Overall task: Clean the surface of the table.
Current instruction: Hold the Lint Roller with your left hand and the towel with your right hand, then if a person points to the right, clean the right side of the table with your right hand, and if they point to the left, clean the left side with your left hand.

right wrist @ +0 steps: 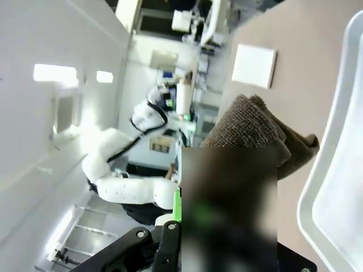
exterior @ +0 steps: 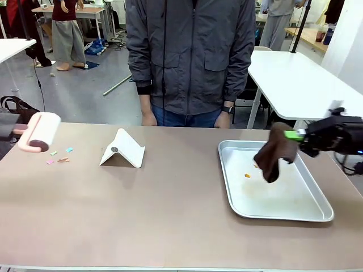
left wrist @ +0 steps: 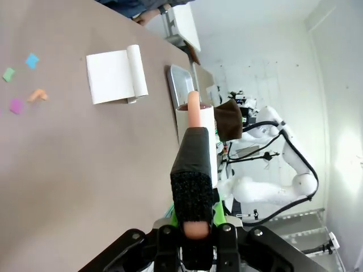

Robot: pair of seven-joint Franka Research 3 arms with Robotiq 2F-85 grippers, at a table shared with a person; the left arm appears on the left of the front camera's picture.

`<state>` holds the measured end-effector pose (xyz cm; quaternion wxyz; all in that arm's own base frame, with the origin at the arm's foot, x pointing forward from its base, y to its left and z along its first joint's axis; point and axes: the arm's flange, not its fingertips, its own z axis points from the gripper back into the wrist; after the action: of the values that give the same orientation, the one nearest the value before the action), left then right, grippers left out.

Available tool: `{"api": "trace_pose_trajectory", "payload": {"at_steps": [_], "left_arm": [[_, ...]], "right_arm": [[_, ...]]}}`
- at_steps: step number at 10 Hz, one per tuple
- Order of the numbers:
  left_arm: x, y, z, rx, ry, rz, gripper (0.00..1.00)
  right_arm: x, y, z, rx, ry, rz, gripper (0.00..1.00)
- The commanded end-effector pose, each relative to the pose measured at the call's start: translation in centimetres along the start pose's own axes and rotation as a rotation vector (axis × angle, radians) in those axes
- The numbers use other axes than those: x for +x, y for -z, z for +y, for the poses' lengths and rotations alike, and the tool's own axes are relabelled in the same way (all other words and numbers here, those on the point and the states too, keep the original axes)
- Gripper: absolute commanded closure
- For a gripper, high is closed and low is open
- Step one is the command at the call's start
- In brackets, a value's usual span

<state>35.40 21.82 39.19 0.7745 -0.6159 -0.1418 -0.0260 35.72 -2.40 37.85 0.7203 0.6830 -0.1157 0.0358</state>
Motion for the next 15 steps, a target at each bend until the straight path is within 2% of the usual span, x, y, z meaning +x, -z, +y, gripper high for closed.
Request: {"api": "trace_pose_trajectory", "payload": {"at_steps": [1, 4, 5, 6, 15], "left_arm": [[0.5, -2.9, 3.1, -0.118, 0.047, -0.055, 1.00], [-0.4, -5.4, 5.6, -0.180, 0.039, -0.057, 1.00], [-0.4, -5.8, 6.2, -0.223, -0.024, -0.125, 1.00], [-1.0, -4.6, 5.7, -0.130, 0.021, -0.061, 1.00], [-1.0, -4.6, 5.7, -0.130, 0.021, -0.061, 1.00]], "right_arm": [[-2.6, -3.6, -2.1, 0.081, -0.060, -0.029, 1.00], [-3.3, -8.5, -3.6, 0.129, -0.095, -0.086, 1.00], [-3.2, -8.7, -3.6, 0.088, -0.034, -0.160, 1.00], [-3.4, -7.6, -3.2, 0.104, -0.049, -0.092, 1.00], [-3.4, -7.6, -3.2, 0.104, -0.049, -0.092, 1.00]]}}
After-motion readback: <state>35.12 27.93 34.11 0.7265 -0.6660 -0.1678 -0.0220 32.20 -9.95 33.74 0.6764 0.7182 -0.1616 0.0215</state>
